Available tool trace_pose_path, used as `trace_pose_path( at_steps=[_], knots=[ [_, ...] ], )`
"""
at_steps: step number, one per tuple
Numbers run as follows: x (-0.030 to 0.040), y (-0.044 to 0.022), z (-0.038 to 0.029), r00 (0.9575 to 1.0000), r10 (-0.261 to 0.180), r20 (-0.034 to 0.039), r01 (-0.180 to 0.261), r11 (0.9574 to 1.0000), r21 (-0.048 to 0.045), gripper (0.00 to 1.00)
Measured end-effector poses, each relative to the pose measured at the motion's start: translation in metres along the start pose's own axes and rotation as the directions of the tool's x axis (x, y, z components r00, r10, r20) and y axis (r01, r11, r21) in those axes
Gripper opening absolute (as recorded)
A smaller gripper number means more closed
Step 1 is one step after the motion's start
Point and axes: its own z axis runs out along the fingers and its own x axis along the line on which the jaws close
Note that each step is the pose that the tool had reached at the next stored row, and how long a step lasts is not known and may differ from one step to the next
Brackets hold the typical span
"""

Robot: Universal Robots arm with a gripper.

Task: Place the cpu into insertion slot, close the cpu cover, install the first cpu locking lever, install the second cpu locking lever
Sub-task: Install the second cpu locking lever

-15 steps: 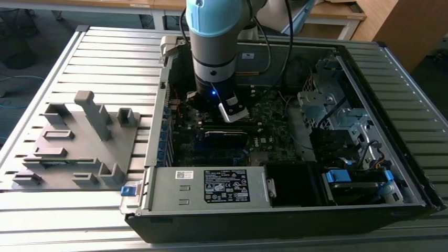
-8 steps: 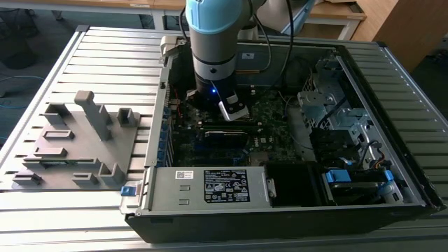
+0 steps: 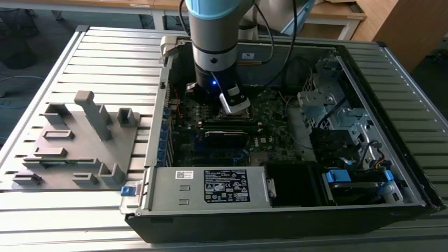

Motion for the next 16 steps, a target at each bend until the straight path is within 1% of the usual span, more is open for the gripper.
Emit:
trace_pose_path(
  at_steps=[6, 7, 13, 14, 16],
  knots=[
    [-0.0007, 0.0002, -0.0009, 1.0, 0.0, -0.0002, 0.0, 1.0, 0.0001, 0.1],
    [-0.0028, 0.0004, -0.0008, 1.0, 0.0, -0.0011, 0.0, 1.0, 0.0004, 0.1],
    [-0.0237, 0.0031, 0.0012, 1.0, 0.001, -0.0048, -0.001, 1.0, 0.0006, 0.1],
    [-0.0259, 0.0041, 0.0015, 1.0, 0.001, -0.0049, -0.001, 1.0, 0.001, 0.1],
    [-0.0276, 0.0083, 0.0023, 1.0, 0.001, -0.005, -0.001, 1.0, 0.0036, 0.1]
  ],
)
